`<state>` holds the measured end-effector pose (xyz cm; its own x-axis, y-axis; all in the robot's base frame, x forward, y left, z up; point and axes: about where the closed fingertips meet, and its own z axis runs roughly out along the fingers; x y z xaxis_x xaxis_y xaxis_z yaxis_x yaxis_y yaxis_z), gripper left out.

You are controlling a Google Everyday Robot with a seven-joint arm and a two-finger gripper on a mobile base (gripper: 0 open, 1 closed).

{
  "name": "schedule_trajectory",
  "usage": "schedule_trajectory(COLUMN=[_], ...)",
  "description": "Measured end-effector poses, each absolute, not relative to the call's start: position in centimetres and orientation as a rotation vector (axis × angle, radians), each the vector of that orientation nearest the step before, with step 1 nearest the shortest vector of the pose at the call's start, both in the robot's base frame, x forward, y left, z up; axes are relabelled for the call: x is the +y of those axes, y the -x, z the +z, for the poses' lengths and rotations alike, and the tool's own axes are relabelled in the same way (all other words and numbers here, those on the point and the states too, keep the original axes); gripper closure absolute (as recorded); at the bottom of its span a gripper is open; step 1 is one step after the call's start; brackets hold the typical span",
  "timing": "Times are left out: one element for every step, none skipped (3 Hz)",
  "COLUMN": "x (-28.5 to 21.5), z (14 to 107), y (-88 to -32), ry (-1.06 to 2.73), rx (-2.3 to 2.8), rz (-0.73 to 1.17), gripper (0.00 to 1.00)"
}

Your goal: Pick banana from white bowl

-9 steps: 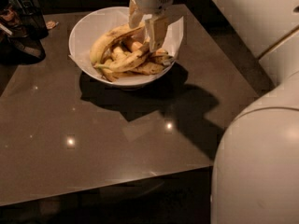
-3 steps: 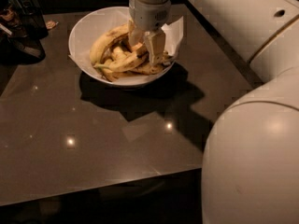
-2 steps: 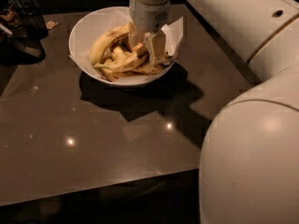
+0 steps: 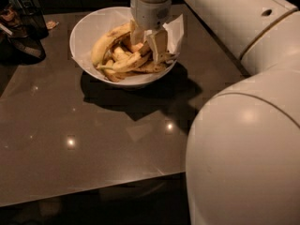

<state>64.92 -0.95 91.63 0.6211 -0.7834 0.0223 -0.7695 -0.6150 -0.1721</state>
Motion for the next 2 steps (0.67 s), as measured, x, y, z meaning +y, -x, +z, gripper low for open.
schedule_trajectory(x=[-0.78,-0.54], z=[91.56,91.82], y=[-65.40,-65.20], ry=[2.697,2.670], rx=[1.280,1.291], rz=[-0.132,-0.096], gripper=[0.58,0.81])
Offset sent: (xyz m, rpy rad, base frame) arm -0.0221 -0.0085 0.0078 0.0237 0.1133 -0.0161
